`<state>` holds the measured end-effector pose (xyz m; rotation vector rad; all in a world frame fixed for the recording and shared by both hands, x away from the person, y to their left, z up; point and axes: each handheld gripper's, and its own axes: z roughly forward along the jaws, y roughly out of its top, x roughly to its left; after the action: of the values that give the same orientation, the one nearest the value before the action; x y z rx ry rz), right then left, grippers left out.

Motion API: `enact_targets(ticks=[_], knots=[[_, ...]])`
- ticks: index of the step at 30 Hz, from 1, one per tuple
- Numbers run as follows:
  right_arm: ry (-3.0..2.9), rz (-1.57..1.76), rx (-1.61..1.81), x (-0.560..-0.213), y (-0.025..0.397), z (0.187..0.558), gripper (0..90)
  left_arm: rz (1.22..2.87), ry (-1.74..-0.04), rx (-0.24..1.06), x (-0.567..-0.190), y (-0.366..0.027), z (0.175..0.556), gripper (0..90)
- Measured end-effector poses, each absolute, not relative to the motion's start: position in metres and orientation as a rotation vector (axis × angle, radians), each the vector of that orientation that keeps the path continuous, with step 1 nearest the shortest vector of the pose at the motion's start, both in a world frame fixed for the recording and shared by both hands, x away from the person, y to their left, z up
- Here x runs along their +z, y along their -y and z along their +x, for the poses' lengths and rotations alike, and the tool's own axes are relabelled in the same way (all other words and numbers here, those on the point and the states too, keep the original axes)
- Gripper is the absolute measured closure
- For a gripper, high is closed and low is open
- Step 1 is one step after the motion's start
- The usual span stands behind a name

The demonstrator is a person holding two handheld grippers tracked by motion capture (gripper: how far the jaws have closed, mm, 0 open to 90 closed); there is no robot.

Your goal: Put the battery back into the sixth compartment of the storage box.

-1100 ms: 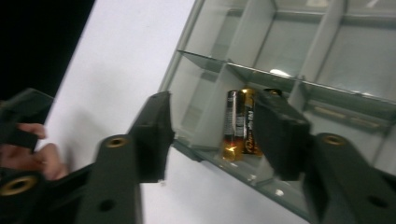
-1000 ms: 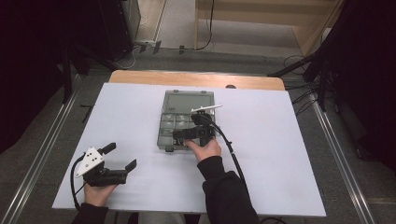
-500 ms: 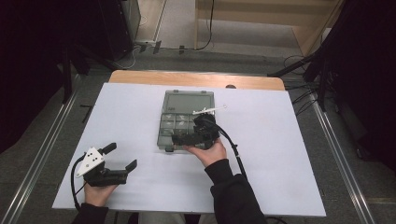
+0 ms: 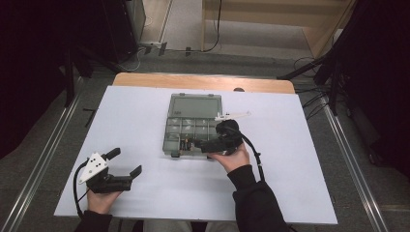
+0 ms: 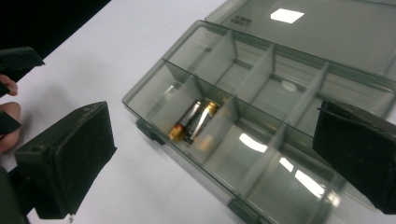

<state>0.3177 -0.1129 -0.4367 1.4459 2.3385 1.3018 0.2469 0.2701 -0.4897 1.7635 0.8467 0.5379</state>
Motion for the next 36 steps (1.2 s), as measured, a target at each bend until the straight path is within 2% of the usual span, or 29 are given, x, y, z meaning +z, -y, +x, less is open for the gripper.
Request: enact_targets(ticks=[20, 36], knots=[[-2.203, 1.437, 1.286, -0.458, 0.19, 0.28, 0.0, 1.76, -0.863, 0.549, -0.489, -0.272, 0.245, 0.0], [-2.016, 1.309, 1.439, -0.468, 0.243, 0.249, 0.0, 1.716, -0.923, 0.534, -0.491, -0.28, 0.243, 0.0]])
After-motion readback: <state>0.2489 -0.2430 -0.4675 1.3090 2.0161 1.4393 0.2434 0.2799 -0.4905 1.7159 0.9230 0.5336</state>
